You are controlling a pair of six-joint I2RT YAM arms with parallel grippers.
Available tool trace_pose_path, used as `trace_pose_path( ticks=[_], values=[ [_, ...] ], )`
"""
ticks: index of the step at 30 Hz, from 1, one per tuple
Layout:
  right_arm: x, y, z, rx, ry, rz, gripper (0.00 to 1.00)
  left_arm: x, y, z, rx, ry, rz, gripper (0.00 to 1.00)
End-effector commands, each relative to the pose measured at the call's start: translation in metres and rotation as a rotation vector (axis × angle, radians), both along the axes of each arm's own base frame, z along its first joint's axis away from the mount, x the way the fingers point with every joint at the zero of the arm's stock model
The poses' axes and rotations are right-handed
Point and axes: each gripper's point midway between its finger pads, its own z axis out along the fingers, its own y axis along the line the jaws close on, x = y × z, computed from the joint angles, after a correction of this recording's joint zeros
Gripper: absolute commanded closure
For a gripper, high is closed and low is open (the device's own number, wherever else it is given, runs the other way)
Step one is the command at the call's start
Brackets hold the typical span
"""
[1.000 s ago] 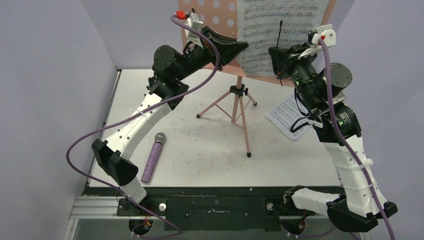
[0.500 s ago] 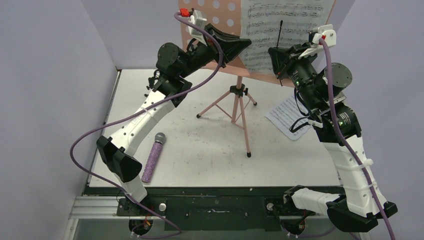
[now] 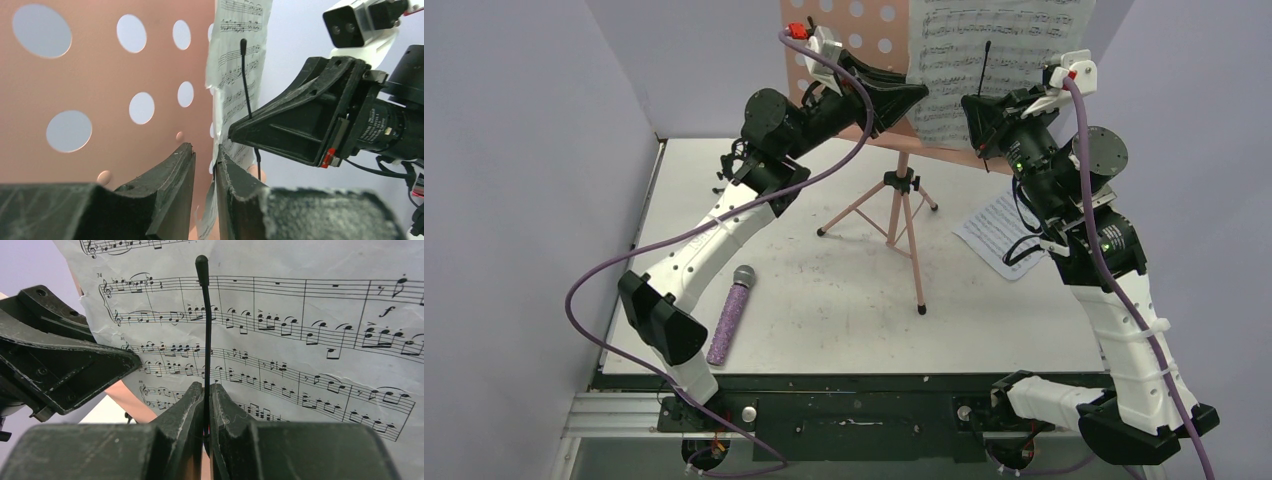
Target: Set up the instrument practice props
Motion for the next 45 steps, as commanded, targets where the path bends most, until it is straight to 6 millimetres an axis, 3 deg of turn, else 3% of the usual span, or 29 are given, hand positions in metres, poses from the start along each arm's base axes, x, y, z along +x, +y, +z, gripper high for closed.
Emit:
trace_pose_path(
  ticks=[1, 16, 19, 25, 32, 41, 45],
  values=[
    [-0.009, -0.001, 0.012, 0.036, -0.036, 0.015, 0.95, -0.015, 0.022, 0.028, -0.058, -0.062, 0.056, 0.79],
    [-0.007, -0.003, 0.011, 0.050, -0.034, 0.003, 0.81, -0.008, 0.048, 0.027, -0.076, -0.068, 0.160, 0.58],
    [-0.006, -0.004, 0.011, 0.054, -0.035, -0.003, 0.75, -0.010, 0.051, 0.026, -0.079, -0.074, 0.162, 0.52],
    [-0.007, -0.006, 0.012, 0.061, -0.036, -0.010, 0.51, -0.014, 0.057, 0.026, -0.083, -0.102, 0.173, 0.46],
    [-0.008, -0.008, 0.015, 0.062, -0.046, -0.021, 0.31, -0.026, 0.063, 0.029, -0.102, -0.161, 0.174, 0.32],
    [-0.013, -0.011, 0.021, 0.068, -0.071, -0.021, 0.18, -0.041, 0.077, 0.029, -0.167, -0.283, 0.202, 0.10],
    [-0.015, -0.012, 0.024, 0.070, -0.081, -0.022, 0.09, -0.047, 0.080, 0.028, -0.169, -0.323, 0.211, 0.06]
  ],
)
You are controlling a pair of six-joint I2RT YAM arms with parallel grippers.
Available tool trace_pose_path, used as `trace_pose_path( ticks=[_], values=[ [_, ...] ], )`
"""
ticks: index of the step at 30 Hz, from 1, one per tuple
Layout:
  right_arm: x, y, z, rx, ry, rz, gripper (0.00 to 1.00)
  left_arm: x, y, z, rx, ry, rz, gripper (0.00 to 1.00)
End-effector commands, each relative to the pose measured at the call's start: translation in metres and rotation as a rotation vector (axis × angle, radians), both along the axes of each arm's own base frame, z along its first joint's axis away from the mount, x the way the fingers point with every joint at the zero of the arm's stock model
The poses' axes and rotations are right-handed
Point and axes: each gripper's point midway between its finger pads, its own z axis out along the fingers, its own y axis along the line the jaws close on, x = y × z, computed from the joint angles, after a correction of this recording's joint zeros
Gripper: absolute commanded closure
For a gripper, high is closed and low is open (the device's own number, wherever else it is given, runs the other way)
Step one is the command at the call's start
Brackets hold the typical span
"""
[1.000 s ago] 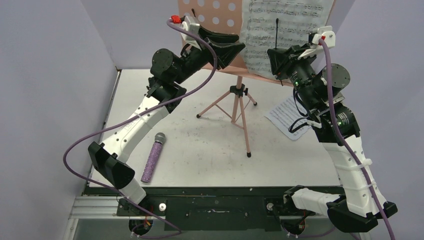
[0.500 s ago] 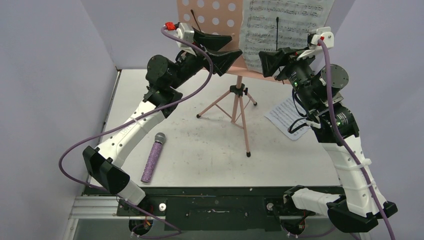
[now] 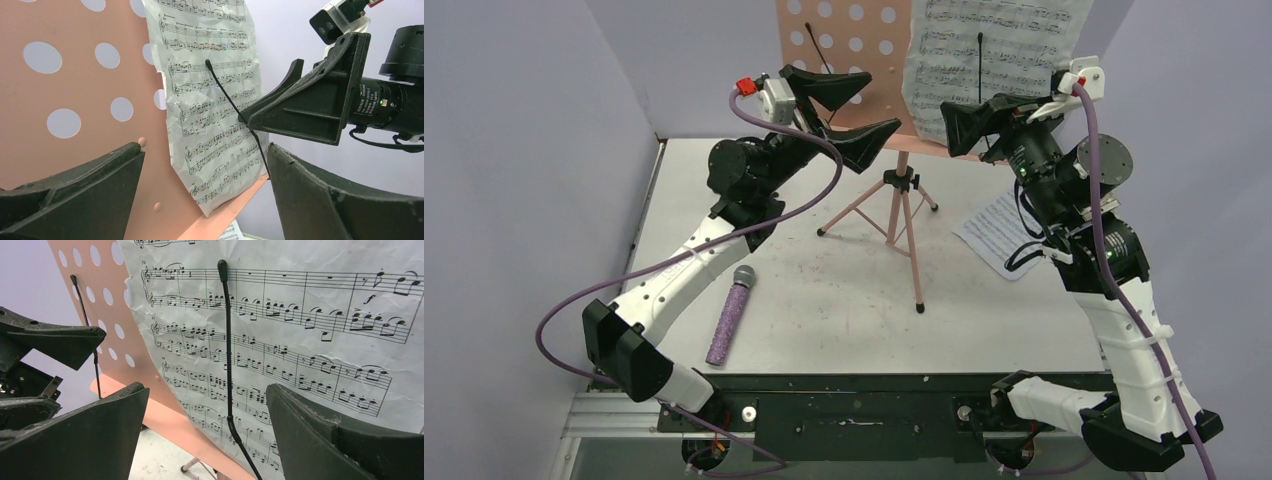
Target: Set up the instrument practice props
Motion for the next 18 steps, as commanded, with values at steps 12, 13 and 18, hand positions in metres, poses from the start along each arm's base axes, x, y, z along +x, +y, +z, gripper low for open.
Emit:
trace_pose_path(
  ticks=[12, 13, 18],
  values=[
    [-0.023, -0.001, 0.044, 0.021, -0.145, 0.048, 0.10, -0.035, 0.040, 0.029, -0.049, -0.191, 0.114, 0.03],
    [-0.024, -0.002, 0.048, 0.013, -0.156, 0.050, 0.10, -0.036, 0.042, 0.027, -0.041, -0.193, 0.125, 0.03],
    [-0.031, 0.006, 0.064, -0.014, -0.212, 0.100, 0.10, -0.040, 0.058, 0.015, -0.005, -0.169, 0.198, 0.03]
  ],
)
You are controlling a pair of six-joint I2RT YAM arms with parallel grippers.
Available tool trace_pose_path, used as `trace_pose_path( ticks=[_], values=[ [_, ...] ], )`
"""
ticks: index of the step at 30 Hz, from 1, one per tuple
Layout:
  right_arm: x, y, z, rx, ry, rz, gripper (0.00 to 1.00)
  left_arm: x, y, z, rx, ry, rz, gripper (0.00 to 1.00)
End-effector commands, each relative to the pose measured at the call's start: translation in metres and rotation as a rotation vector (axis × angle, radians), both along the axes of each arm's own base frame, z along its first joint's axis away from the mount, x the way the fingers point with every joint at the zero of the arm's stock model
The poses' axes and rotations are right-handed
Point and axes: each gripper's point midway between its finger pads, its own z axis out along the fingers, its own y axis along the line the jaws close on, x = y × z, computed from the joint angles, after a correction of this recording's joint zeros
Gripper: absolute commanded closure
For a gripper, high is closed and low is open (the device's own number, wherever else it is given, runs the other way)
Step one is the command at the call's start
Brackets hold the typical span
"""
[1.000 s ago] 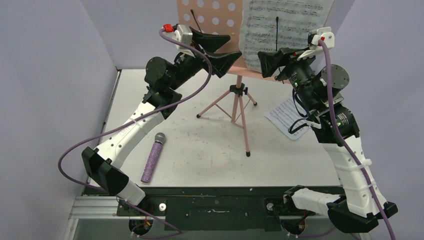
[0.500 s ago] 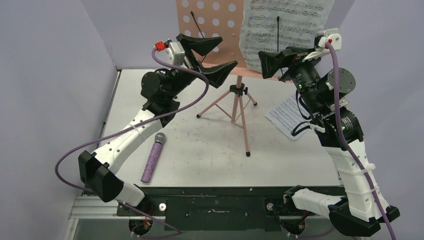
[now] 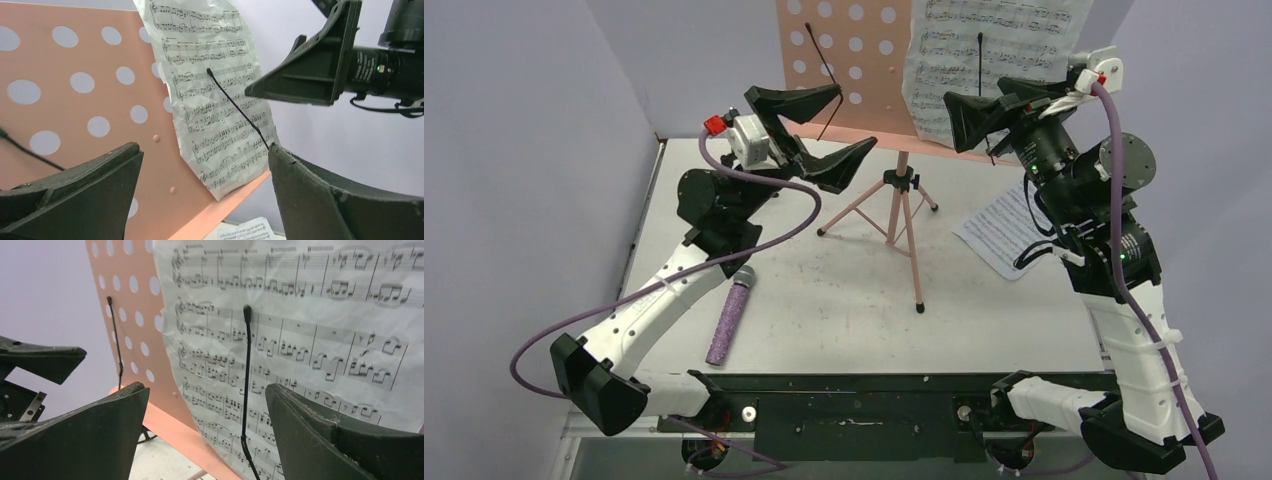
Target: Set up the instrument practice props
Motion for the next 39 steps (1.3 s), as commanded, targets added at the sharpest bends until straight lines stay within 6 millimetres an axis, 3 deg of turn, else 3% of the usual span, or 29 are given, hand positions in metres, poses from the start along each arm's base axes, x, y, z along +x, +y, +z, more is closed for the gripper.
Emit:
trace_pose_path(
  ticks=[1, 10, 16, 26, 31, 39],
  values=[
    [-0.020, 0.007, 0.038, -0.006, -0.138, 0.079, 0.10, -0.011, 0.030, 0.010, -0.017, -0.034, 0.114, 0.03],
    [-0.037, 0.066, 0.024, -0.119, -0.243, 0.402, 0.10, -0.007, 0.061, -0.025, 0.051, 0.067, 0.277, 0.03],
    [-0.061, 0.101, -0.010, -0.223, -0.336, 0.619, 0.10, -0.005, 0.075, -0.056, 0.085, 0.133, 0.345, 0.03],
    [-0.084, 0.134, -0.101, -0.341, -0.210, 0.826, 0.10, 0.000, 0.103, -0.121, 0.066, 0.308, 0.443, 0.03],
    [-0.084, 0.137, -0.139, -0.421, -0.124, 0.827, 0.10, 0.005, 0.114, -0.159, 0.071, 0.394, 0.496, 0.03],
    [-0.082, 0.129, -0.220, -0.460, 0.073, 0.799, 0.10, 0.010, 0.131, -0.213, 0.085, 0.522, 0.576, 0.03]
  ],
)
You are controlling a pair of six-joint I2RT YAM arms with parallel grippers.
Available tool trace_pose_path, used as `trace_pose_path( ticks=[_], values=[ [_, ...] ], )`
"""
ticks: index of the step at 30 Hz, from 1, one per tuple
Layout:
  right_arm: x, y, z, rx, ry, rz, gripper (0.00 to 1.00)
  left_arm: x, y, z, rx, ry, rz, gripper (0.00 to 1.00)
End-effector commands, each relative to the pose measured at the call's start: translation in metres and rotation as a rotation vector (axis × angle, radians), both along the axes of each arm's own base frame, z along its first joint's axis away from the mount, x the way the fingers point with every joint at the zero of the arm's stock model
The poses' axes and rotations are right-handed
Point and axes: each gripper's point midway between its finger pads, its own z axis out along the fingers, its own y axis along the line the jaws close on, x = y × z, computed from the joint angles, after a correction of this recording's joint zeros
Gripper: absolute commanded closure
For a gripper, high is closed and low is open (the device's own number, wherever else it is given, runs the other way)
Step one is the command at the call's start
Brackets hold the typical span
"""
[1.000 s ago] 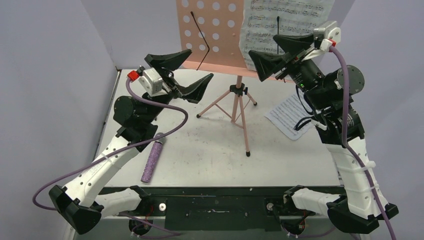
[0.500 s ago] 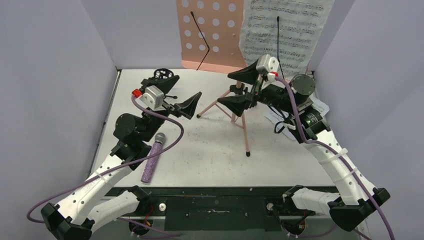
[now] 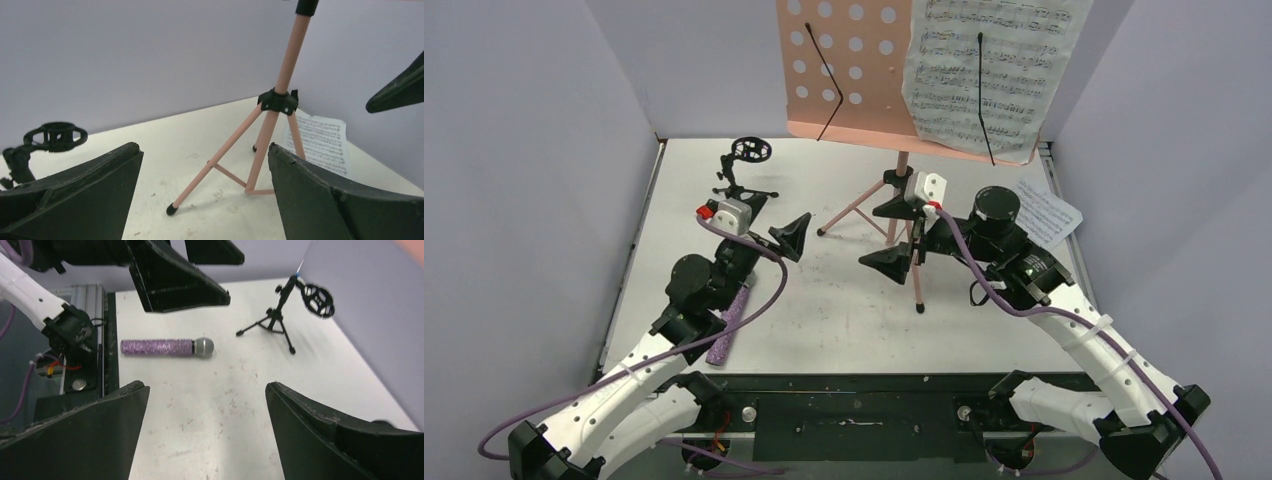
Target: Set up the instrument practice props
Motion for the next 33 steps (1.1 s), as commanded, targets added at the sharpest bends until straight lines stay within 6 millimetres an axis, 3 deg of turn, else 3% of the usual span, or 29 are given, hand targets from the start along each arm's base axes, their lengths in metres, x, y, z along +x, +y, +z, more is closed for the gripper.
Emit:
trace_pose_path(
  ticks=[1, 4, 8, 16, 26, 33],
  values=[
    [0.002, -0.007, -0.036, -0.055, 0.045, -0.049, 0.10, 0.002, 0.017, -0.014, -0.032, 0.051, 0.076, 0.03],
    [0.010, -0.019, -0.063, -0.079, 0.104, -0.148, 0.10, 0.005, 0.020, -0.036, -0.014, 0.108, 0.099, 0.03],
    [0.019, -0.037, -0.080, -0.017, 0.161, -0.301, 0.10, 0.009, 0.022, -0.066, 0.007, 0.216, 0.119, 0.03],
    [0.038, -0.074, -0.118, 0.008, 0.314, -0.576, 0.10, 0.012, 0.008, -0.100, 0.051, 0.313, 0.057, 0.04],
    [0.071, -0.132, -0.140, 0.142, 0.513, -0.883, 0.10, 0.016, -0.017, -0.113, 0.097, 0.371, -0.041, 0.04],
    [0.097, -0.180, -0.156, 0.249, 0.670, -1.136, 0.10, 0.016, -0.038, -0.112, 0.132, 0.385, -0.143, 0.03]
  ],
)
